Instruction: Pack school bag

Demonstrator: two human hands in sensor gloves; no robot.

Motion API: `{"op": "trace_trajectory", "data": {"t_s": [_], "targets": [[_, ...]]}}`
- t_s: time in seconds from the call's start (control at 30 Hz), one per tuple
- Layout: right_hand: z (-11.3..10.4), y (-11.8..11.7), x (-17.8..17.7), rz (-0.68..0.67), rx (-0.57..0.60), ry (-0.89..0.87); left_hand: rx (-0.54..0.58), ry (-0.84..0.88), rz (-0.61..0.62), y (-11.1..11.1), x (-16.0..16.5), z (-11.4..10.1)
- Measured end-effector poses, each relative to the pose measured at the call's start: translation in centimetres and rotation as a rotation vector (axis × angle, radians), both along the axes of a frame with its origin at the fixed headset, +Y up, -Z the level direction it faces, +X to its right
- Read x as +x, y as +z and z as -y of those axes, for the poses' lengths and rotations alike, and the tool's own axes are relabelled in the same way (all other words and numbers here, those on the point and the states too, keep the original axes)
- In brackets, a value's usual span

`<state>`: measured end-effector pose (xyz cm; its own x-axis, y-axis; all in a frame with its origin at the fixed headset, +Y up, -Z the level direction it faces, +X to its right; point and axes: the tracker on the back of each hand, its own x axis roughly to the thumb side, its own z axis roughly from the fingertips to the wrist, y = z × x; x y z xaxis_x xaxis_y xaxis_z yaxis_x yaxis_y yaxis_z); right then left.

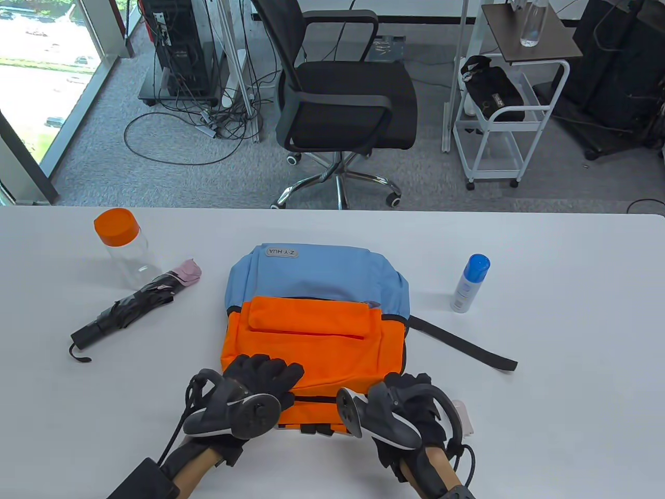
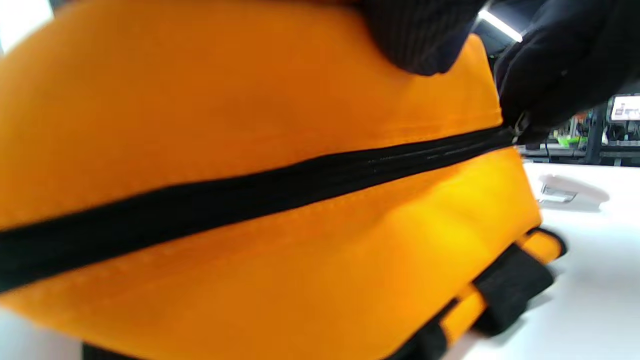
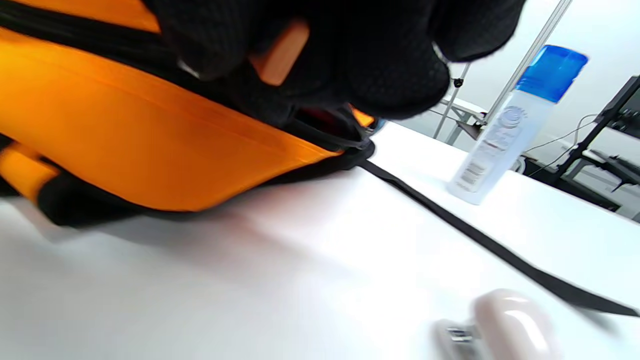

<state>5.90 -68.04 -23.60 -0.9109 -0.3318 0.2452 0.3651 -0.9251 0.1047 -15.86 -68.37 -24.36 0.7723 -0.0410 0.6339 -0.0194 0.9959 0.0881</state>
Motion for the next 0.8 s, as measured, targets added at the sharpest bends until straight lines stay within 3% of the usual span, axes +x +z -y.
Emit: {"op": "trace_trajectory", "data": {"t_s": [0.17, 0.23, 0.37, 0.43, 0.53, 0.6, 0.8], "targets": [[0.8, -2.5, 2.9, 0.097, 0.003, 0.115, -0.014, 0.074, -0.004, 0.1, -1.1, -1.0], [1.2, -4.4, 4.7, 0.166, 0.018, 0.115, -0.022, 0.097, -0.011, 0.1, -1.7, -1.3], [1.9, -8.9, 6.1, 0.310, -0.063, -0.052, -0.070, 0.144, 0.001, 0.0, -1.7, -1.3], [2.7, -10.8, 6.1, 0.338, -0.084, 0.000, -0.075, 0.140, 0.005, 0.1, -1.9, -1.4], [3.7, -12.7, 7.1, 0.383, 0.014, -0.032, -0.119, 0.159, 0.002, 0.0, -2.8, -1.6], [4.3, -13.5, 7.5, 0.450, -0.016, -0.135, -0.135, 0.195, 0.011, -0.1, -2.9, -1.6], [3.7, -13.6, 7.4, 0.438, -0.061, -0.129, -0.110, 0.170, 0.002, 0.1, -2.8, -1.2]]}}
